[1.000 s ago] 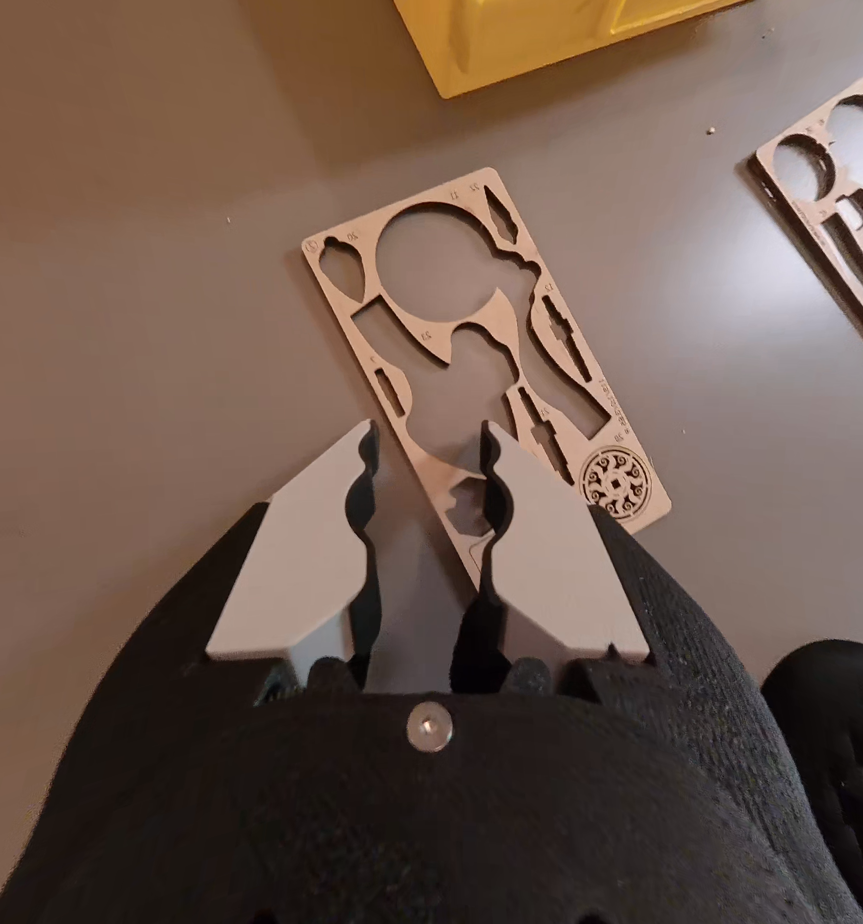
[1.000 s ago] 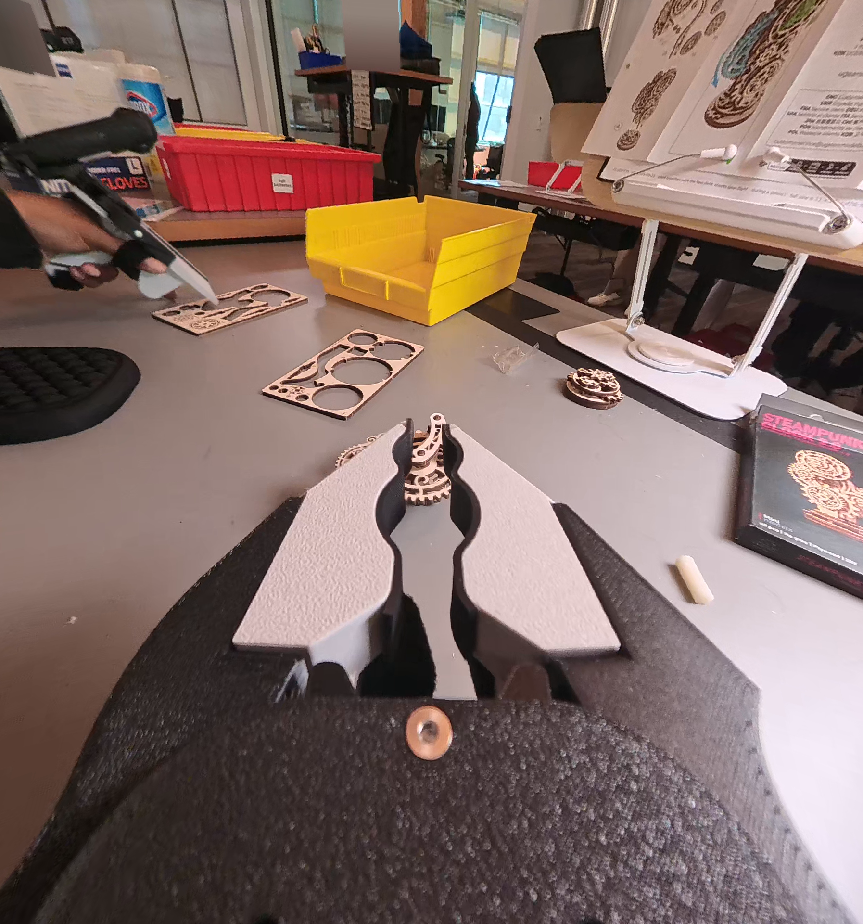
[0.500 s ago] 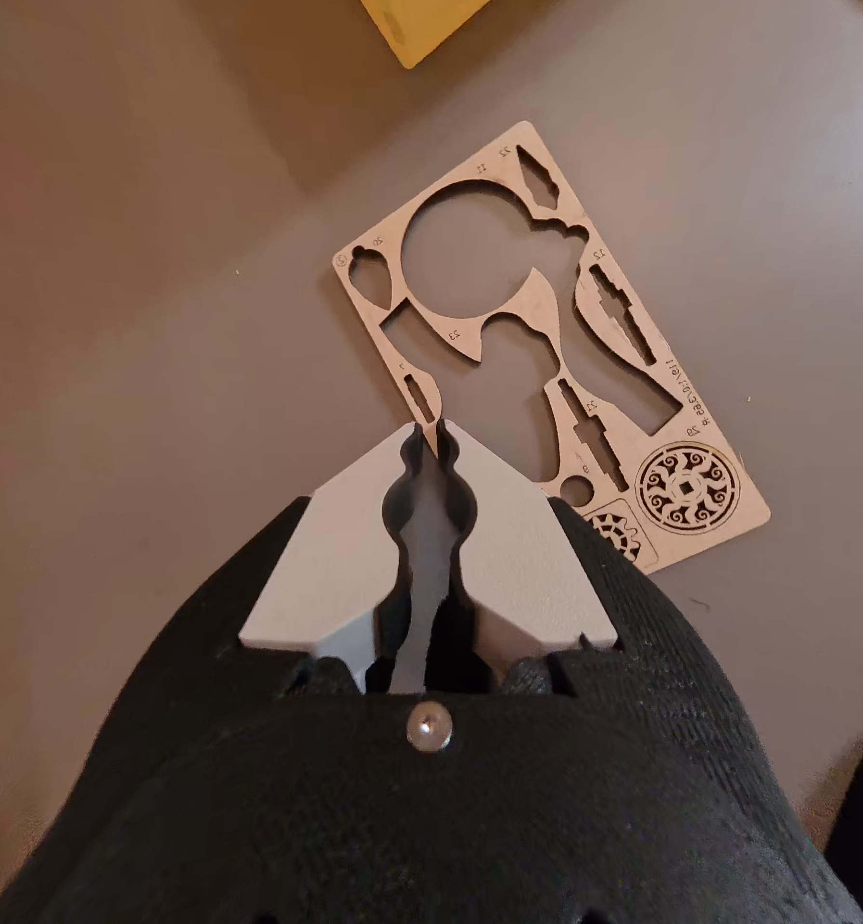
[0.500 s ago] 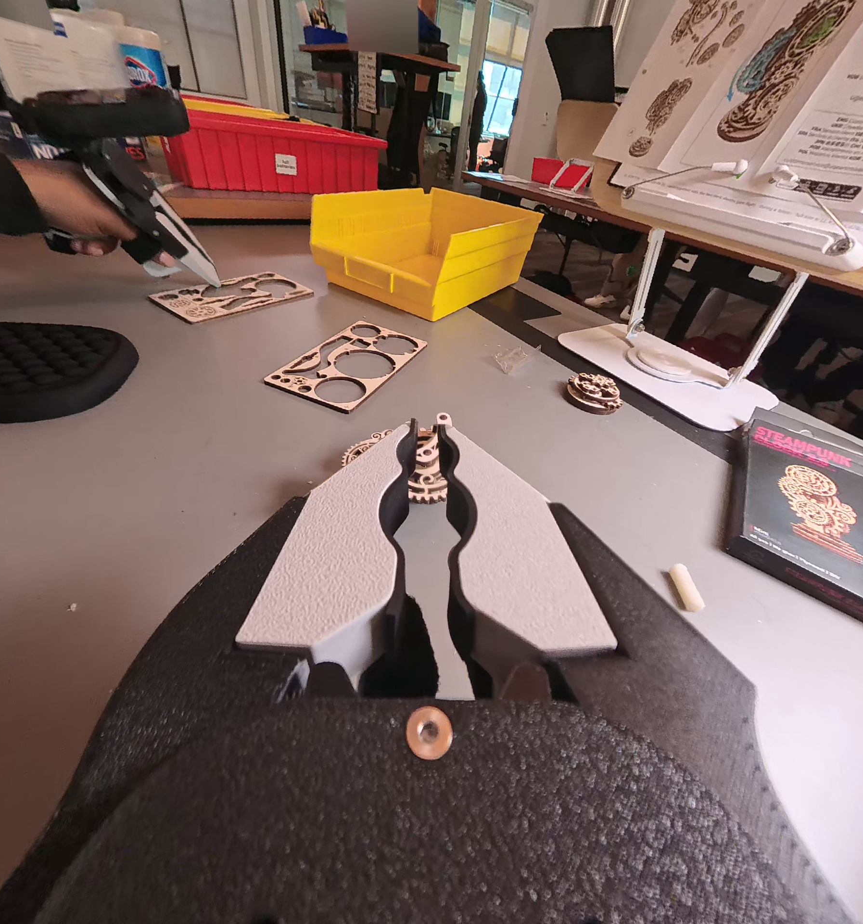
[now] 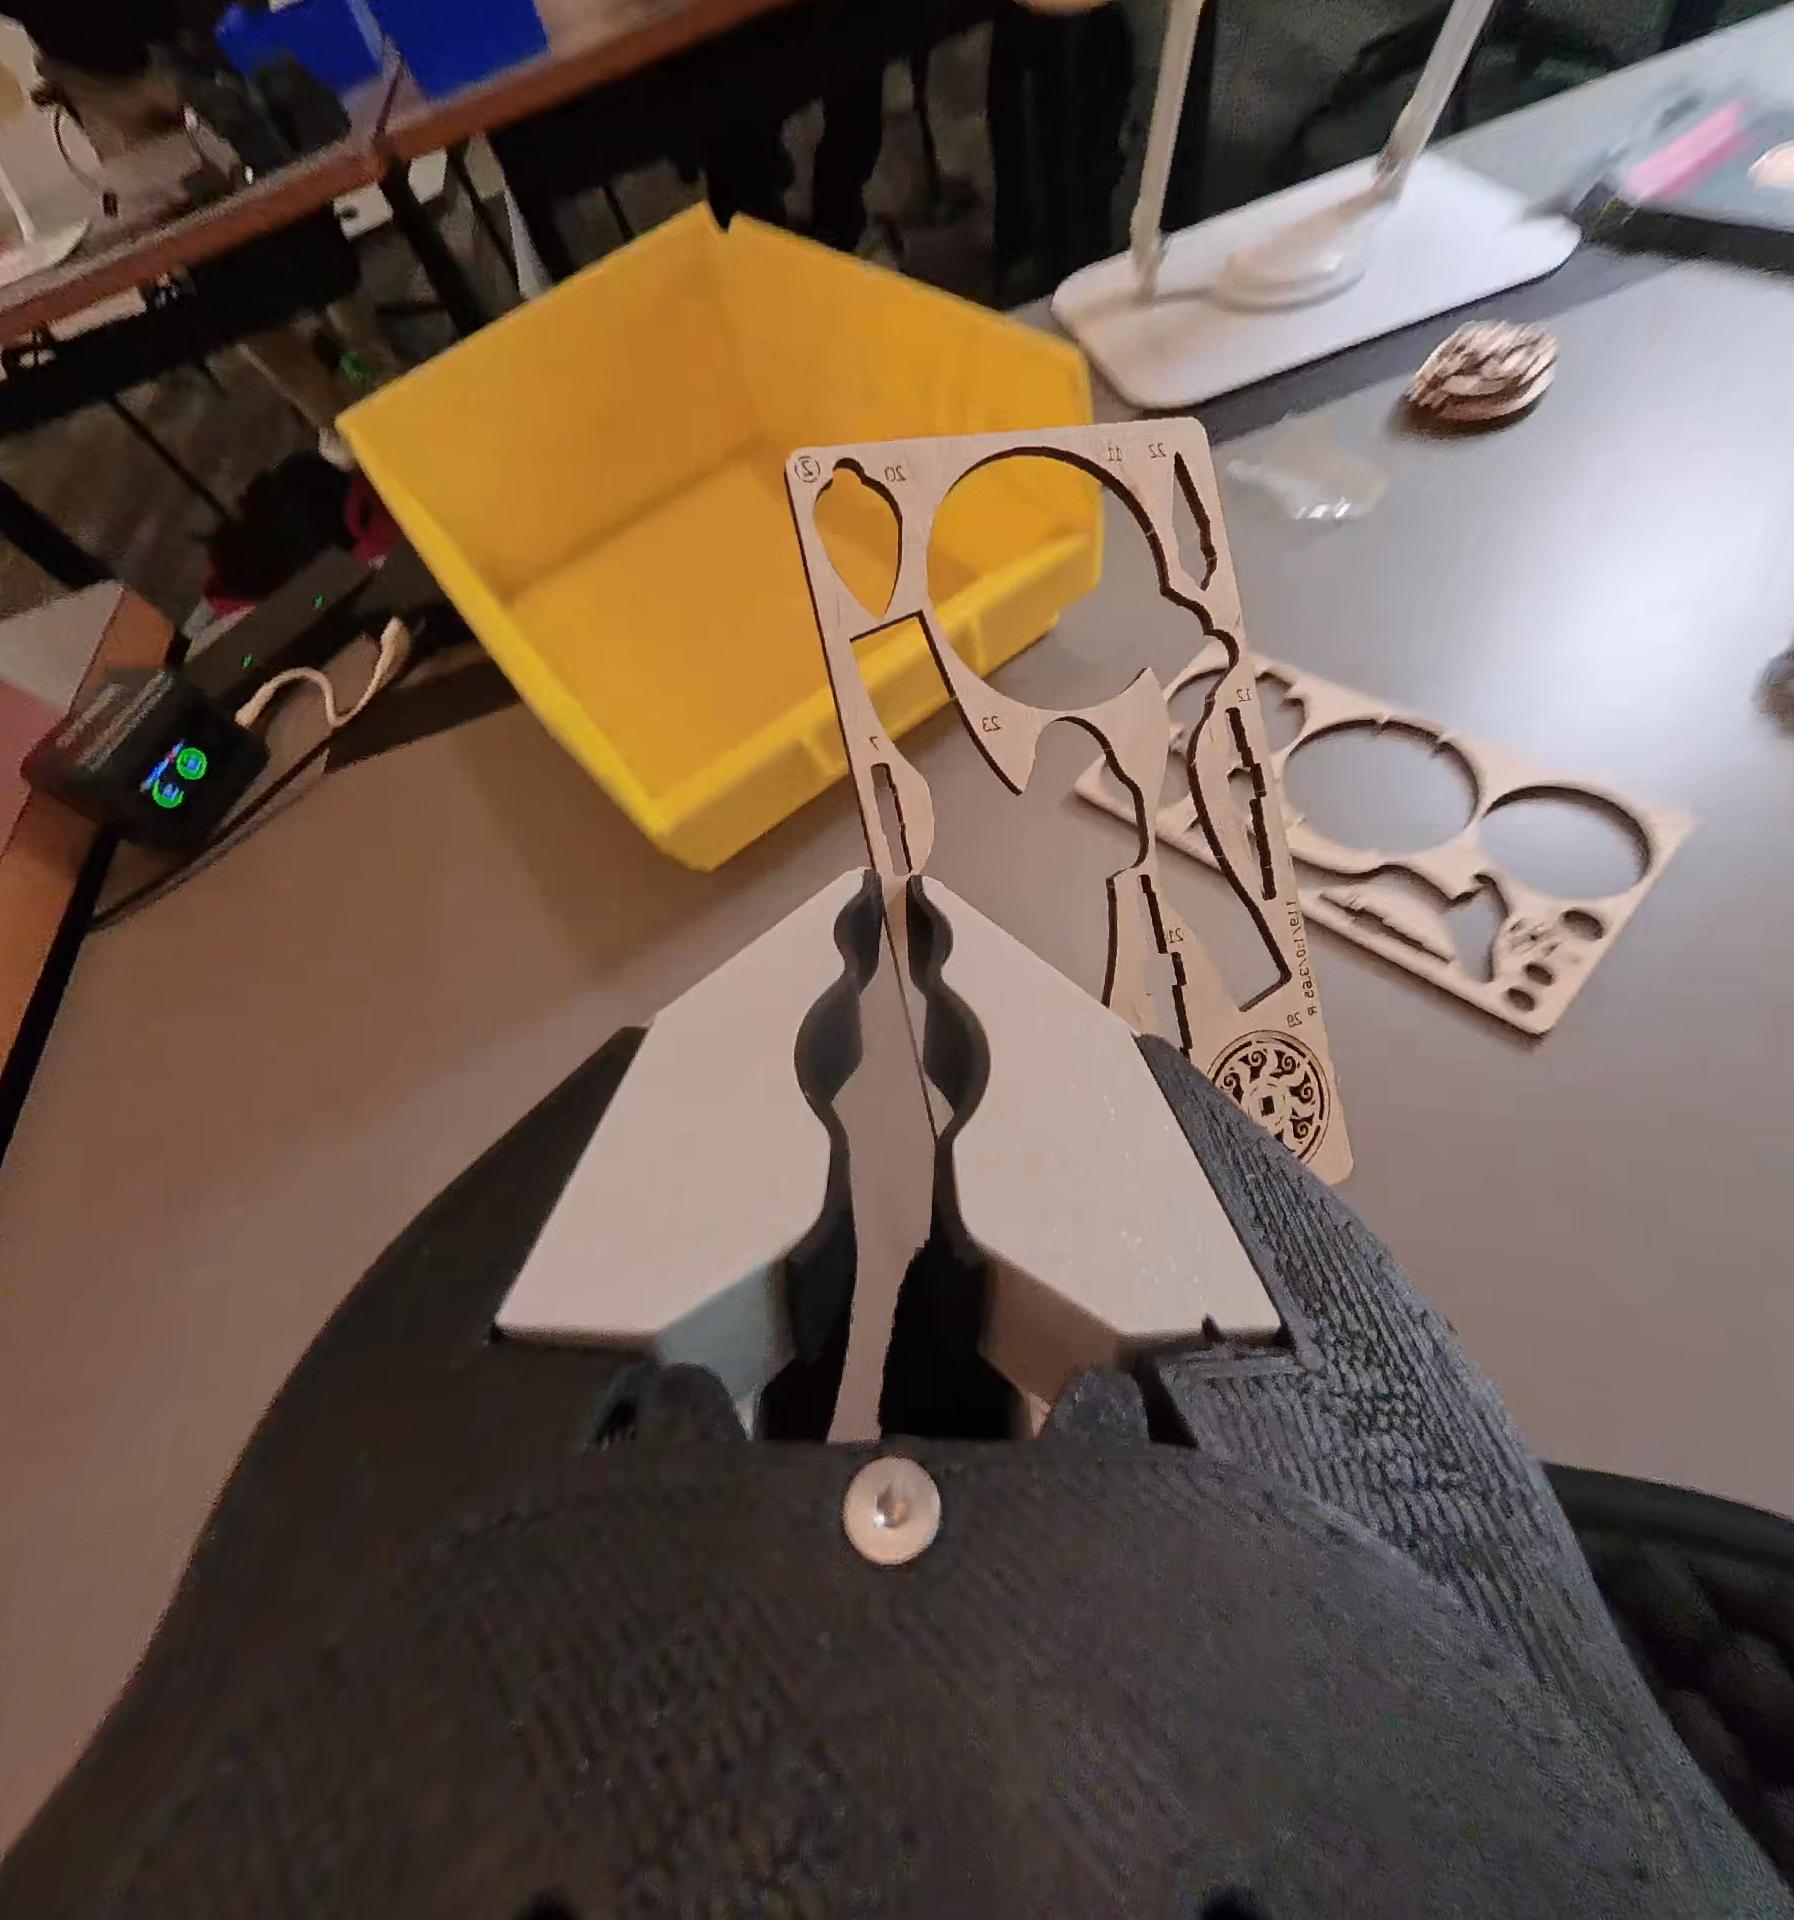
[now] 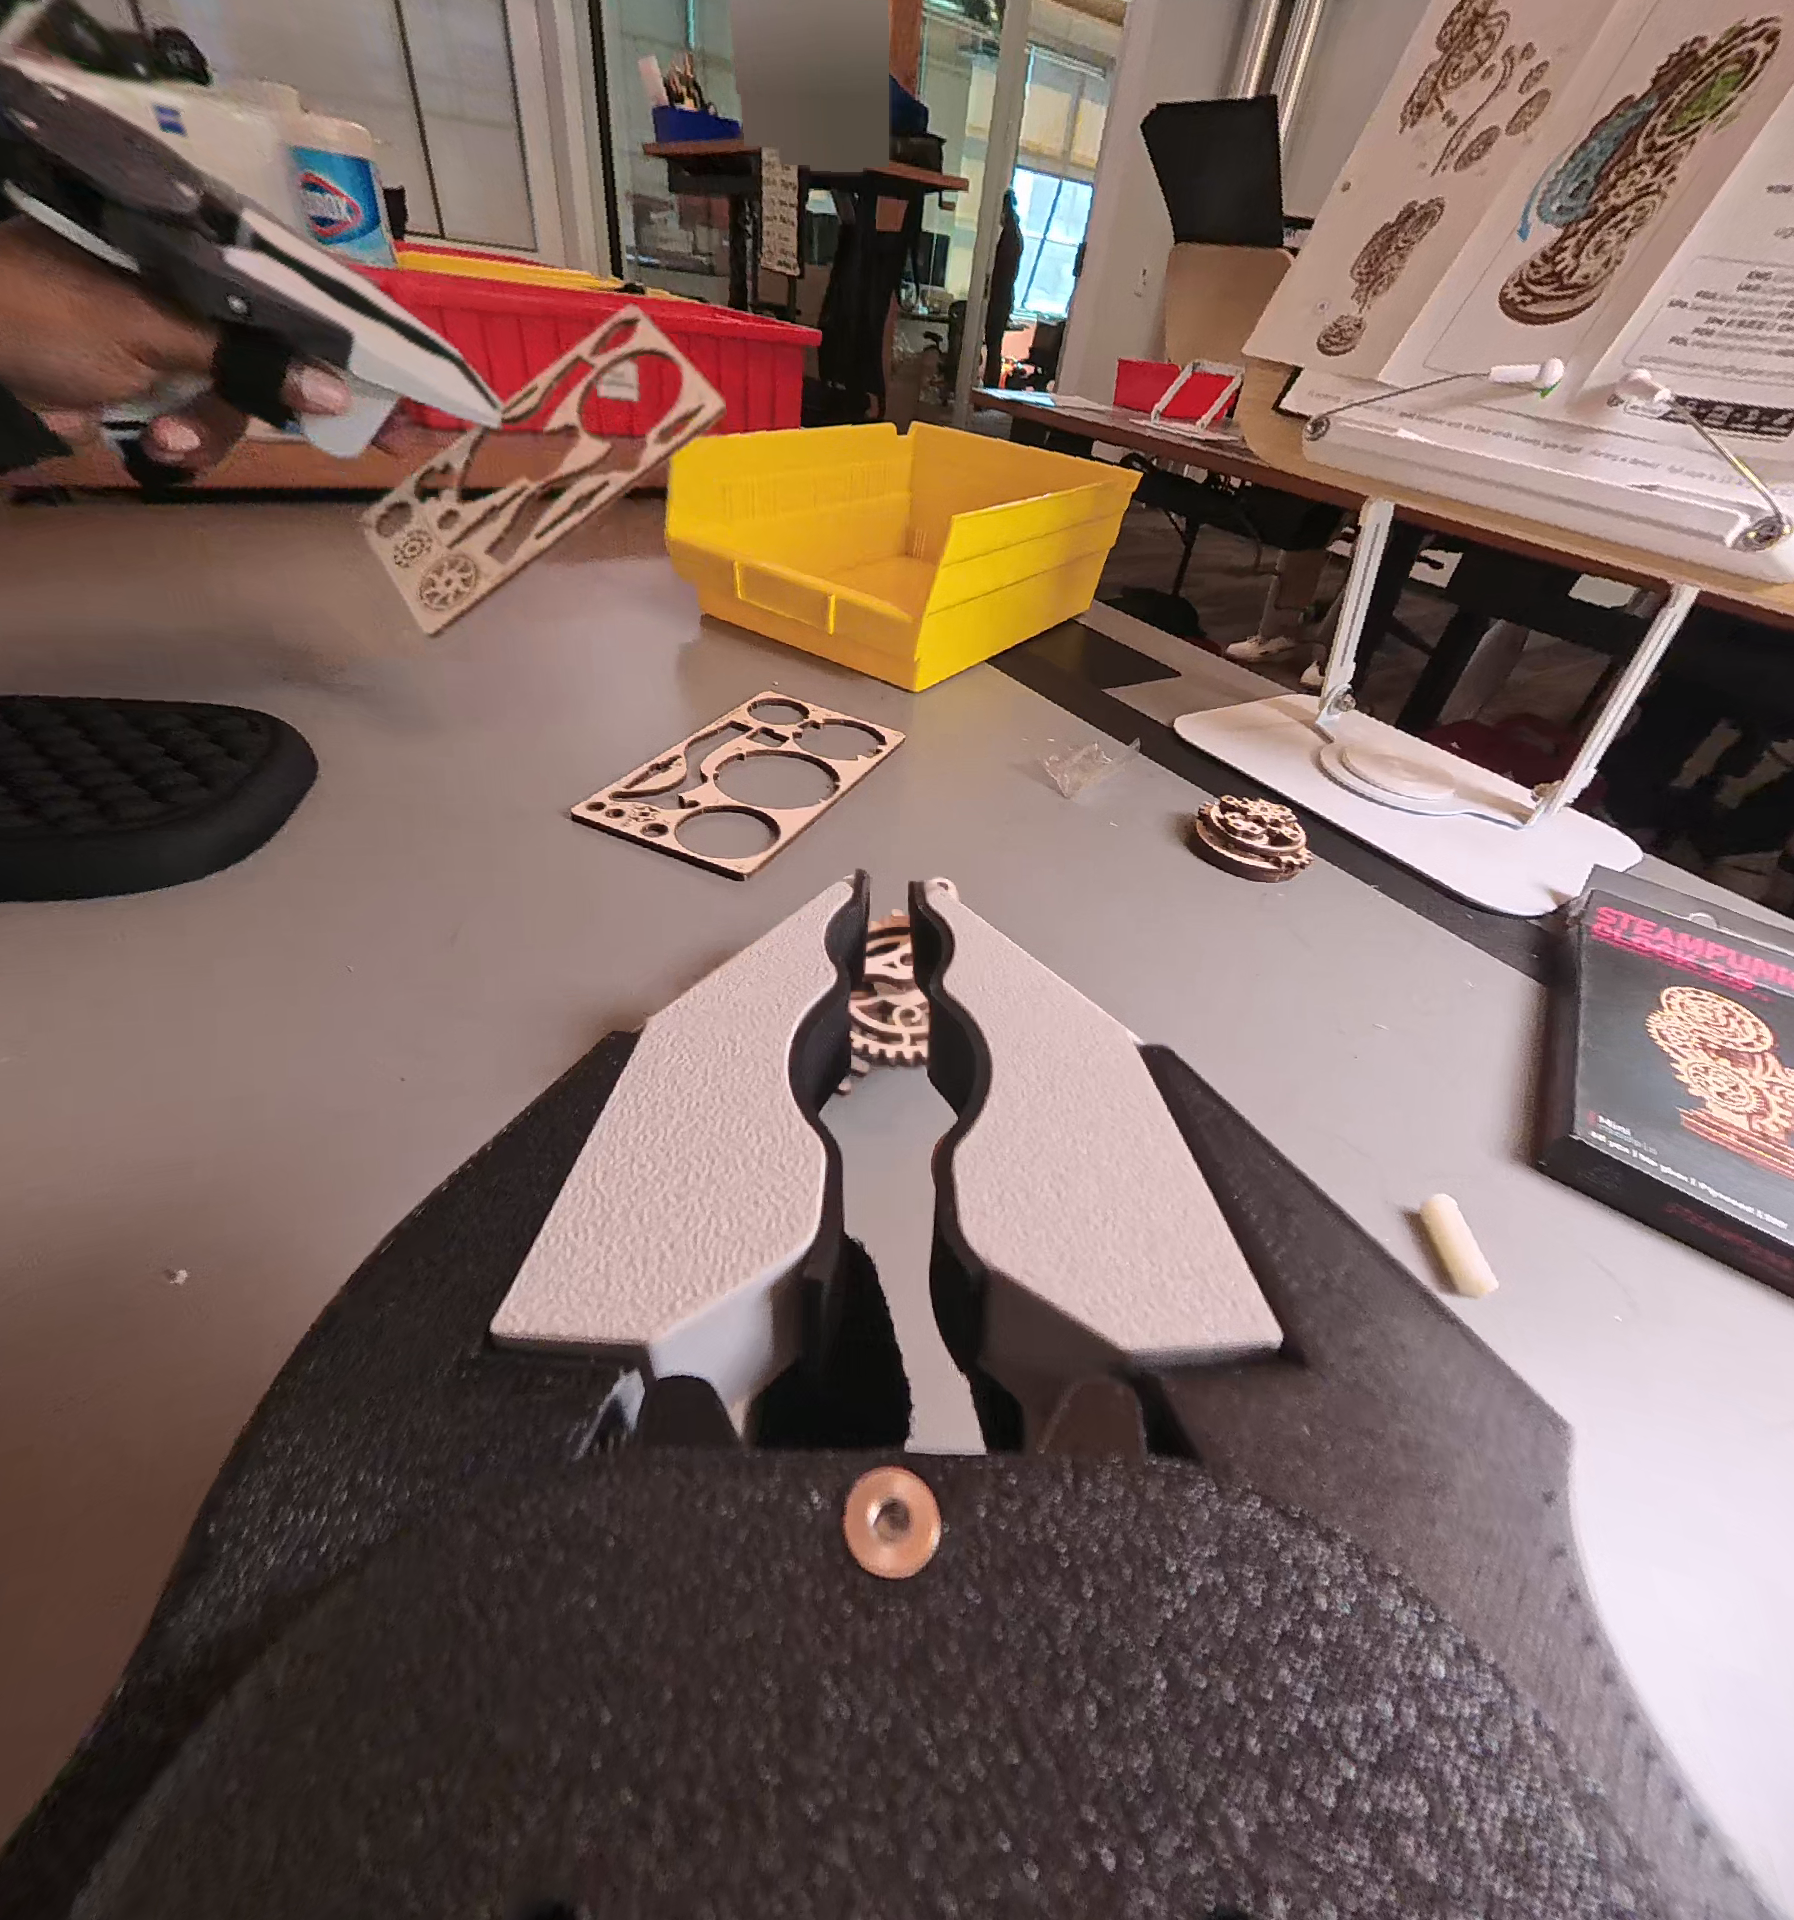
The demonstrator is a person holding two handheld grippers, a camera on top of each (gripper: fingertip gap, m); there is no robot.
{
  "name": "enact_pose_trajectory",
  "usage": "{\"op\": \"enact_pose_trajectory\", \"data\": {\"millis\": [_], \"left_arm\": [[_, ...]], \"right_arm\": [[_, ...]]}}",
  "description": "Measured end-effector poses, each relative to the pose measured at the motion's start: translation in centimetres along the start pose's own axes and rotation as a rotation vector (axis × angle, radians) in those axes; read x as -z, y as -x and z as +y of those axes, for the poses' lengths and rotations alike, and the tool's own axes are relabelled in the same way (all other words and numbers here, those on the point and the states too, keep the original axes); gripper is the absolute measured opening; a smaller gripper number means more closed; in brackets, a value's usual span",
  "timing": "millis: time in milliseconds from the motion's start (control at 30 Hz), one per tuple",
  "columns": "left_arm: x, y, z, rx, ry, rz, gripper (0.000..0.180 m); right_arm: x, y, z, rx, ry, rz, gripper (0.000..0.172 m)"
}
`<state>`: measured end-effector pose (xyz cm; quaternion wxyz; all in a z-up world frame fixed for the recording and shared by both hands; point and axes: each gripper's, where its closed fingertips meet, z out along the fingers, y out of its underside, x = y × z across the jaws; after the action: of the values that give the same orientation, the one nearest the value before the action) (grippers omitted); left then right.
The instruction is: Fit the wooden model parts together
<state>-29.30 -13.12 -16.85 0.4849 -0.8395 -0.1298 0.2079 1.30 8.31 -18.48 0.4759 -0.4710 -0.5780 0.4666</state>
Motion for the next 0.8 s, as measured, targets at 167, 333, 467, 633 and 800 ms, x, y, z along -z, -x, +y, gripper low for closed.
{"op": "enact_pose_trajectory", "data": {"millis": [167,333,467,633,800], "left_arm": [[0.6,-4.4,-5.4,-0.002,-0.162,0.082,0.002],[0.0,-10.7,-10.3,0.014,-0.294,0.226,0.002],[-0.9,-15.4,-13.3,0.035,-0.360,0.341,0.002],[-1.6,-19.4,-14.6,0.063,-0.387,0.448,0.002],[-1.3,-20.8,-14.8,0.134,-0.474,0.575,0.009]], "right_arm": [[-1.0,2.2,-1.6,-0.128,-0.043,-0.108,0.027],[-3.4,4.9,-4.5,-0.196,-0.050,-0.221,0.043],[-6.1,6.4,-5.8,-0.325,-0.022,-0.304,0.050],[-8.1,5.7,-4.9,-0.444,-0.022,-0.279,0.021],[-6.5,4.0,-5.1,-0.528,-0.110,-0.344,0.002]]}}
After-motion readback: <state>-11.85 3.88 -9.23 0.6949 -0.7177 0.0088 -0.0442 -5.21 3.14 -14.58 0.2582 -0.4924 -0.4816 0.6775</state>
